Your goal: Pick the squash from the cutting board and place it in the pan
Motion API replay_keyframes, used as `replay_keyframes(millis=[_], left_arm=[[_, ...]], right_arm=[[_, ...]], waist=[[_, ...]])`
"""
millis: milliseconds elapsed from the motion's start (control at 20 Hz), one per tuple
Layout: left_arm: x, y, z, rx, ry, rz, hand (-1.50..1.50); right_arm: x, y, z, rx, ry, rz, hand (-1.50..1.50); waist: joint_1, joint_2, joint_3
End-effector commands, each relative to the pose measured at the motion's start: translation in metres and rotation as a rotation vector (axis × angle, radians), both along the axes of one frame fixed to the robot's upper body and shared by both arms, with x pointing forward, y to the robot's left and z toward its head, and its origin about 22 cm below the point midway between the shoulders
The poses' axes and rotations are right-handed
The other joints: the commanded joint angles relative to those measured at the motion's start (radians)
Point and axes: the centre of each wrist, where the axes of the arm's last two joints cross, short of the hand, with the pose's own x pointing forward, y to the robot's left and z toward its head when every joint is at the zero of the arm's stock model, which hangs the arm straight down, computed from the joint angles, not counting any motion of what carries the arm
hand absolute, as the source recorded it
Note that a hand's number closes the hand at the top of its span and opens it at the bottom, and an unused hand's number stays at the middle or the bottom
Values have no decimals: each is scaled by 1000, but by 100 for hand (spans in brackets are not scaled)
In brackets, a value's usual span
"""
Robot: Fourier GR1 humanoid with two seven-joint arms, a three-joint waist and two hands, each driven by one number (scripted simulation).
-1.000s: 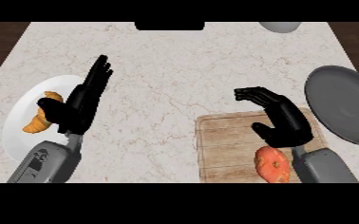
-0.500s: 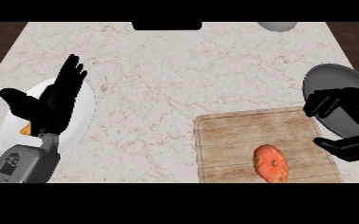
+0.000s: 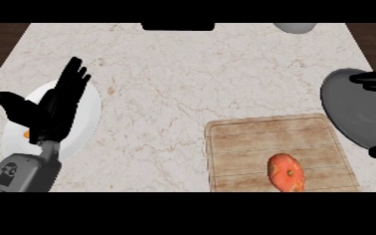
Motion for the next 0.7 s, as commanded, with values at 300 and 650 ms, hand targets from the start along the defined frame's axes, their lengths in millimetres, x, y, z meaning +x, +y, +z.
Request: replay_keyframes(millis=[300, 650], left_arm=[[3, -4, 5, 9, 29, -13, 0], [-7, -16, 9, 0, -6, -23, 0]], right_arm=[[11, 70, 47, -375, -129, 185, -150], [-6, 90, 24, -747, -22, 268, -150]], waist=[[4, 0, -2], [11, -1, -2]])
